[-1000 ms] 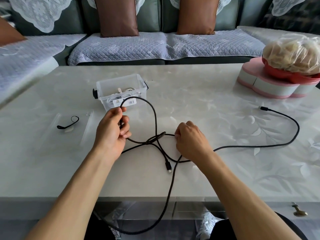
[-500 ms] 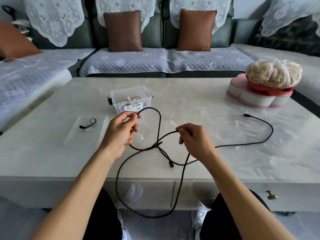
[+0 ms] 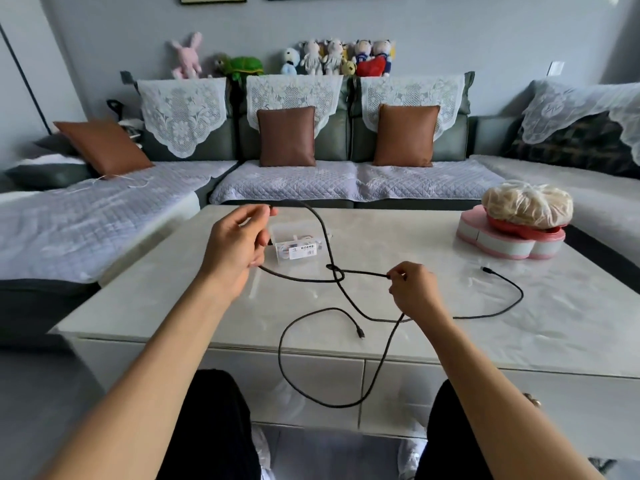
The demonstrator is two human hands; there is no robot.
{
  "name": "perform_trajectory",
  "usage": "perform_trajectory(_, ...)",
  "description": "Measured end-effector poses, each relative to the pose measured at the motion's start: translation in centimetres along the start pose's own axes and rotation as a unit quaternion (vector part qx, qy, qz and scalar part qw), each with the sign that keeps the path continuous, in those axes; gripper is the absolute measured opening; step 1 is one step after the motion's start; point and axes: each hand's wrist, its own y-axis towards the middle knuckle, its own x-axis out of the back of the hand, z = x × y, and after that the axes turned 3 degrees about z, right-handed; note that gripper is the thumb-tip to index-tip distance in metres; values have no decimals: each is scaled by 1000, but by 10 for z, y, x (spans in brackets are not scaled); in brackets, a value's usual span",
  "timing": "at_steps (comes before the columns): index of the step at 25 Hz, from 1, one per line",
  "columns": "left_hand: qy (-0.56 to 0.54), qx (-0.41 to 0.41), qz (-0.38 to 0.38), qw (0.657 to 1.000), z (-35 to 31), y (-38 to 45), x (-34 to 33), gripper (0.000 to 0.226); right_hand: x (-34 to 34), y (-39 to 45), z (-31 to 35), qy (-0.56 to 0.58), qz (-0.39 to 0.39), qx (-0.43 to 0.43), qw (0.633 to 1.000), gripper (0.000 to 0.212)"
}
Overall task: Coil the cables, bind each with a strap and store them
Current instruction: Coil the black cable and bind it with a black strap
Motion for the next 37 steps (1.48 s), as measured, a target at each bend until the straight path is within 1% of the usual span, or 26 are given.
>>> perform_trajectory(2, 1, 2, -3, 1000, 0, 1, 2, 17, -4, -5, -1, -12, 37, -9, 999, 19)
perform_trajectory(5, 25, 22, 40, 999, 6, 1, -9, 18, -9, -6, 16, -13, 93, 66, 993, 15)
perform_trajectory(7, 22, 30, 66, 997, 11, 4, -18, 18, -11, -3, 33, 40, 146, 138, 979, 25)
perform_trajectory(9, 27, 43, 77, 996, 18, 10, -22, 18, -16, 4, 50, 129, 197, 167, 957, 20)
perform_trajectory(10, 32, 53, 84, 995, 22, 11, -21, 17, -17, 7, 56, 157, 201, 178, 951, 12)
perform_trajectory(11, 44, 68, 94, 992, 27, 13, -18, 17, -19, 12, 58, 170, 191, 179, 950, 12)
perform_trajectory(12, 66, 85, 107, 988, 34, 15, -13, 16, -21, 17, 58, 187, 177, 165, 952, 19)
perform_trajectory(14, 129, 118, 117, 978, 50, 18, 4, 14, -25, 29, 45, 232, 132, 97, 959, 24)
perform_trajectory(16, 166, 144, 91, 971, 68, 20, 23, 16, -23, 39, 24, 251, 66, 11, 966, 24)
perform_trajectory(18, 164, 159, 66, 971, 85, 22, 35, 20, -25, 46, 7, 195, 54, -24, 979, 16)
perform_trajectory(19, 161, 160, 73, 971, 91, 23, 35, 21, -28, 46, 5, 152, 84, -10, 985, 7)
perform_trajectory(20, 161, 157, 91, 970, 96, 24, 30, 22, -30, 41, 11, 110, 126, 20, 986, 11)
perform_trajectory(21, 163, 155, 111, 968, 100, 25, 22, 23, -34, 37, 19, 80, 165, 60, 981, 22)
perform_trajectory(22, 168, 152, 129, 965, 103, 27, 13, 23, -36, 33, 30, 72, 185, 99, 975, 30)
perform_trajectory(24, 203, 142, 152, 957, 105, 30, -3, 23, -35, 25, 50, 99, 181, 150, 967, 39)
perform_trajectory(26, 281, 117, 156, 940, 110, 32, -8, 22, -29, 25, 58, 140, 168, 157, 963, 40)
perform_trajectory(27, 324, 101, 158, 927, 113, 33, -8, 21, -26, 25, 58, 136, 163, 158, 964, 39)
perform_trajectory(28, 357, 87, 160, 916, 116, 33, -8, 20, -23, 25, 56, 104, 154, 169, 968, 41)
perform_trajectory(29, 376, 74, 164, 909, 119, 33, -9, 19, -22, 27, 54, 34, 134, 194, 971, 48)
perform_trajectory(30, 385, 62, 170, 905, 121, 34, -11, 18, -22, 28, 51, -67, 108, 227, 966, 55)
perform_trajectory(31, 387, 52, 176, 904, 121, 36, -15, 17, -25, 30, 50, -161, 92, 260, 948, 57)
perform_trajectory(32, 386, 41, 181, 904, 121, 38, -20, 16, -29, 32, 49, -223, 93, 284, 928, 51)
perform_trajectory(34, 379, 17, 186, 906, 117, 42, -29, 15, -41, 39, 45, -257, 135, 300, 909, 29)
perform_trajectory(35, 371, 8, 186, 910, 116, 44, -31, 14, -47, 41, 41, -232, 151, 295, 915, 23)
perform_trajectory(36, 359, 7, 186, 915, 116, 45, -29, 13, -49, 44, 36, -182, 146, 285, 930, 19)
perform_trajectory(37, 343, 21, 179, 922, 117, 46, -23, 13, -47, 49, 27, -130, 112, 262, 950, 16)
